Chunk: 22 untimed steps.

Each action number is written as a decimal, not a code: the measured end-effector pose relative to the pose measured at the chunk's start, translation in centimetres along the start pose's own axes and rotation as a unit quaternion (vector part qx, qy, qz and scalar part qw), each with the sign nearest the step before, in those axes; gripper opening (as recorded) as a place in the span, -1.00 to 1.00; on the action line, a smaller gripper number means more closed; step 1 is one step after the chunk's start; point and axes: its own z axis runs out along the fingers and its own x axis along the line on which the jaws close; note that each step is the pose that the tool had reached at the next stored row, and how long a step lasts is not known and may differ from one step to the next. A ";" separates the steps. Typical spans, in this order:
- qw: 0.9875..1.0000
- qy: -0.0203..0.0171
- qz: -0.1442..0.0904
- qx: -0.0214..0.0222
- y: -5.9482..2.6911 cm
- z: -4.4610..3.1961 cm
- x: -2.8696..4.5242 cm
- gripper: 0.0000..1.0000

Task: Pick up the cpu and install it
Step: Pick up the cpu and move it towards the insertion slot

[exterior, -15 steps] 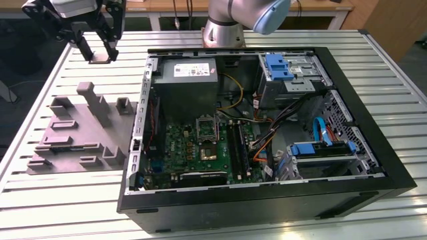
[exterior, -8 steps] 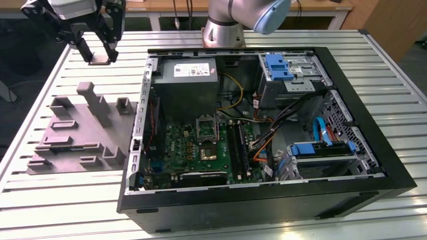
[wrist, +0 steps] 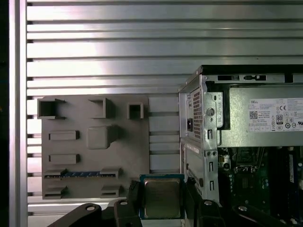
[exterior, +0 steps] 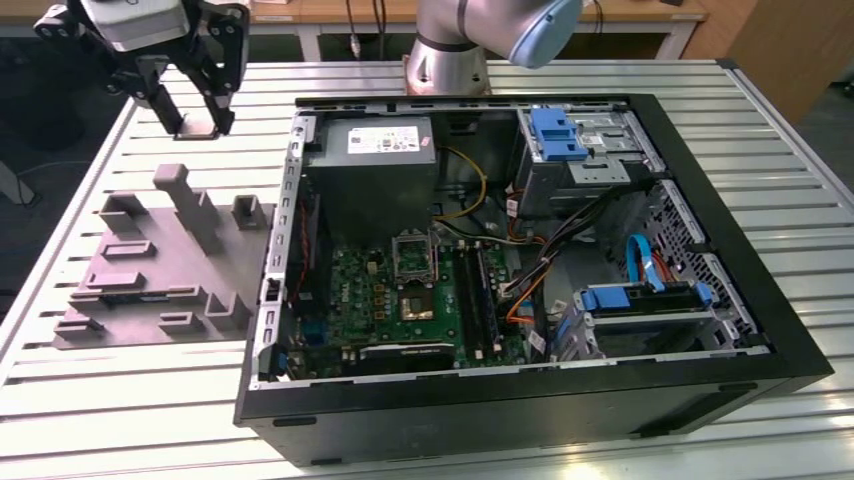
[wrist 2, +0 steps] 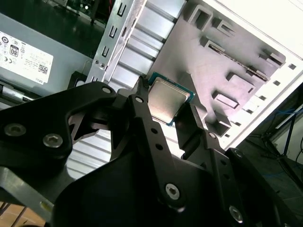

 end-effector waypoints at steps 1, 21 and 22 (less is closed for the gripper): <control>1.000 0.000 0.000 0.000 -0.01 0.00 -0.16 -0.06; 1.000 0.001 0.000 0.009 -1.03 0.33 -2.19 -0.06; 1.000 0.001 0.000 0.009 -1.02 0.35 -2.41 -0.06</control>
